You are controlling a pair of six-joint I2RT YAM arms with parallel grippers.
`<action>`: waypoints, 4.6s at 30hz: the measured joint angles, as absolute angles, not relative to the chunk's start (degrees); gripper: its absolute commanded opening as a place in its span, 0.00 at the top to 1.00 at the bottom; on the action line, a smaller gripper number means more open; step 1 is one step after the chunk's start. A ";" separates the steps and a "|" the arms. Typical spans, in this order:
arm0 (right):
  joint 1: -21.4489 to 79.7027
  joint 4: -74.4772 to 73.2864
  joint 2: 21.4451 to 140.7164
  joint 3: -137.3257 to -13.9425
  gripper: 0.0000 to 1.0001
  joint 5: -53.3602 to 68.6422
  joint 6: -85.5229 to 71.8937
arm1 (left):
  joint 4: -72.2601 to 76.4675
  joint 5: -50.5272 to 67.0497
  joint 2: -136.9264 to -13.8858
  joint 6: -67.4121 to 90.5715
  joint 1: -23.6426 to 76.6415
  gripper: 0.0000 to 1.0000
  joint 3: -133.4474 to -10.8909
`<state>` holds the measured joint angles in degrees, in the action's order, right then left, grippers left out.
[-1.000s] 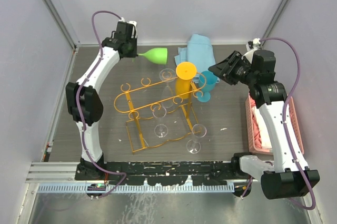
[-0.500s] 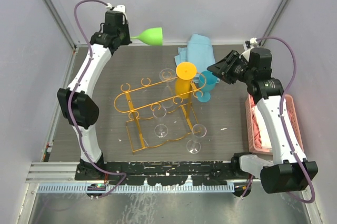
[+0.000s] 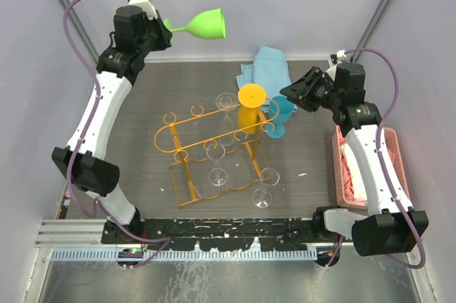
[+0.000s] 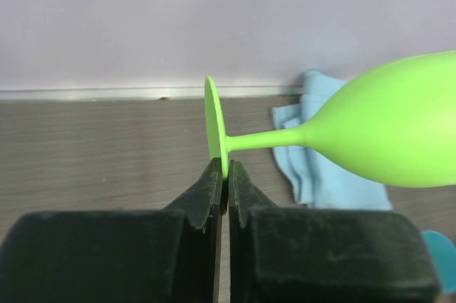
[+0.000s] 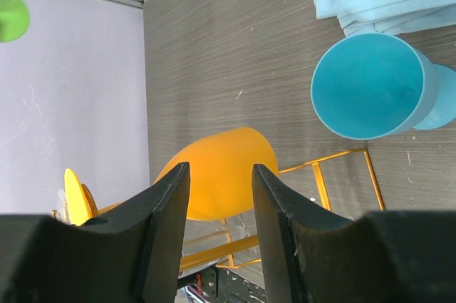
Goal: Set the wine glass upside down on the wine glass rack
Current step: Turn the wine glass upside down at the wine rack.
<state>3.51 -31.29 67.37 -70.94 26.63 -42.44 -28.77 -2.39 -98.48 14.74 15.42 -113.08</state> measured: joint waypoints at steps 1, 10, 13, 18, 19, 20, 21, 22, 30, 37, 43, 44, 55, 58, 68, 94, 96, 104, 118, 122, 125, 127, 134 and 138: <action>3.51 -31.27 67.53 -71.09 0.54 26.61 -42.41 | -28.14 -1.56 -97.27 15.33 15.42 0.98 -112.27; 3.49 -31.31 68.01 -74.08 0.54 24.86 -41.98 | -25.56 4.36 -94.13 19.18 15.42 0.98 -113.21; 3.18 -31.42 68.01 -75.29 0.54 23.70 -41.54 | -26.17 5.21 -94.15 20.34 15.42 0.97 -113.45; 2.96 -32.08 67.96 -76.77 0.53 21.30 -40.32 | -28.23 6.31 -94.30 21.45 15.42 0.97 -116.36; 2.92 -32.25 67.88 -77.17 0.53 20.62 -39.99 | -28.75 6.28 -94.45 21.65 15.42 0.97 -117.38; 2.90 -32.42 67.83 -77.56 0.53 19.86 -39.51 | -29.39 6.28 -94.70 21.76 15.42 0.98 -118.50; 2.87 -32.69 67.68 -78.17 0.53 18.85 -39.03 | -29.71 6.28 -94.89 21.85 15.42 0.98 -119.42; 2.87 -32.80 67.48 -78.56 0.53 18.22 -38.70 | -30.28 6.24 -95.13 21.96 15.42 0.98 -120.46; 2.87 -33.26 65.73 -80.31 0.53 15.90 -37.19 | -34.92 4.29 -97.65 19.14 16.99 0.96 -123.96; 2.87 -33.50 65.73 -80.31 0.53 15.75 -37.21 | -37.28 3.22 -98.24 13.85 20.60 0.95 -122.54; 2.87 -33.47 65.73 -80.03 0.53 16.14 -37.43 | -36.58 5.76 -96.71 15.27 20.95 0.96 -120.53; 2.87 -33.47 65.73 -80.03 0.53 16.16 -37.45 | -36.27 6.48 -96.12 16.05 20.95 0.96 -120.11; 2.87 -30.65 65.71 -80.12 0.52 19.73 -38.89 | -31.03 15.77 -90.52 24.77 20.95 0.96 -118.19; 2.87 -30.02 65.73 -80.40 0.52 20.29 -39.24 | -31.73 16.05 -90.52 23.97 20.95 0.96 -118.93; 2.87 -23.38 67.09 -86.59 0.52 29.54 -43.86 | -34.30 11.77 -90.50 16.51 20.95 0.96 -118.67; 18.50 -15.49 86.41 -105.45 0.51 35.44 -49.60 | -34.52 10.28 -88.75 12.51 20.95 0.96 -113.06; 19.05 -15.51 86.41 -105.45 0.51 35.14 -49.54 | -34.46 10.31 -88.47 12.53 20.95 0.96 -113.06; 21.98 -15.51 87.42 -106.30 0.58 34.44 -49.25 | -34.33 10.35 -88.38 12.58 20.95 0.96 -113.06; 23.79 -15.51 88.60 -106.39 0.99 32.36 -48.80 | -34.46 10.33 -88.36 12.53 20.95 0.91 -112.53; 23.94 -15.55 88.60 -106.39 0.99 31.99 -48.73 | -34.48 10.31 -88.36 12.36 20.95 0.82 -112.51; 23.94 -15.64 88.60 -106.39 0.99 31.59 -48.60 | -34.52 10.22 -88.12 12.12 20.93 0.66 -112.46; 23.94 -15.73 88.60 -106.39 0.99 31.31 -48.42 | -34.54 9.91 -87.83 11.88 20.93 0.65 -112.46; 23.94 -15.94 88.58 -106.39 1.00 29.45 -47.46 | -34.59 8.51 -86.63 11.53 20.93 0.61 -112.49; 23.40 -14.70 88.44 -105.78 0.99 29.67 -47.11 | -34.54 7.40 -85.97 12.95 20.58 0.59 -112.49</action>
